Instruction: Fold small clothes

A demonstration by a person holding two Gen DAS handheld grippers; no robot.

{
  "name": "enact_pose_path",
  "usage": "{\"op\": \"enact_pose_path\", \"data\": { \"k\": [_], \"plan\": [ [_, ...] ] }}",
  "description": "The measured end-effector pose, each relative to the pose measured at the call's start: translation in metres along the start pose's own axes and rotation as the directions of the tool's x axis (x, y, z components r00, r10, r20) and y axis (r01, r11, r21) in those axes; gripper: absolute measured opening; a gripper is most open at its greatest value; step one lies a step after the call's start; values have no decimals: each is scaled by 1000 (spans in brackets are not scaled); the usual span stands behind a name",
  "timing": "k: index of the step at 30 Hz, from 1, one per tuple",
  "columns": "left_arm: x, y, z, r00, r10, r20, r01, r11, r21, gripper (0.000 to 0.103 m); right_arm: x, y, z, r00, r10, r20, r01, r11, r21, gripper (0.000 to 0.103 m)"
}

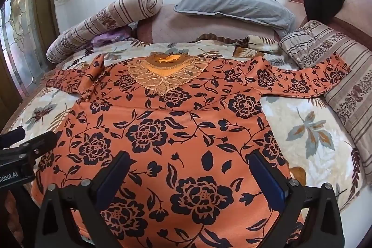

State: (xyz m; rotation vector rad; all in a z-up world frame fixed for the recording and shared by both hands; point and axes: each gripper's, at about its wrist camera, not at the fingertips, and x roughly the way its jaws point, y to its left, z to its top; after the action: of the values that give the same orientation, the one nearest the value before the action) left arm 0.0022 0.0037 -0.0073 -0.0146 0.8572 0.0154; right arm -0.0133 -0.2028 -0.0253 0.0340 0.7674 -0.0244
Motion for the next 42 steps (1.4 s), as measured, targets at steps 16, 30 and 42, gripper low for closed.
{"op": "enact_pose_path", "data": {
  "k": [16, 30, 42],
  "plan": [
    [-1, 4, 0, 1000, 14, 2, -14, 1000, -18, 103, -7, -5, 1, 998, -50, 31, 49, 998, 25, 103],
    [2, 4, -5, 1000, 16, -11, -16, 1000, -16, 103, -6, -5, -1, 998, -45, 34, 44, 999, 30, 103],
    [4, 4, -7, 1000, 10, -19, -10, 1000, -18, 103, -7, -3, -1, 998, -49, 39, 49, 999, 17, 103]
  ]
}}
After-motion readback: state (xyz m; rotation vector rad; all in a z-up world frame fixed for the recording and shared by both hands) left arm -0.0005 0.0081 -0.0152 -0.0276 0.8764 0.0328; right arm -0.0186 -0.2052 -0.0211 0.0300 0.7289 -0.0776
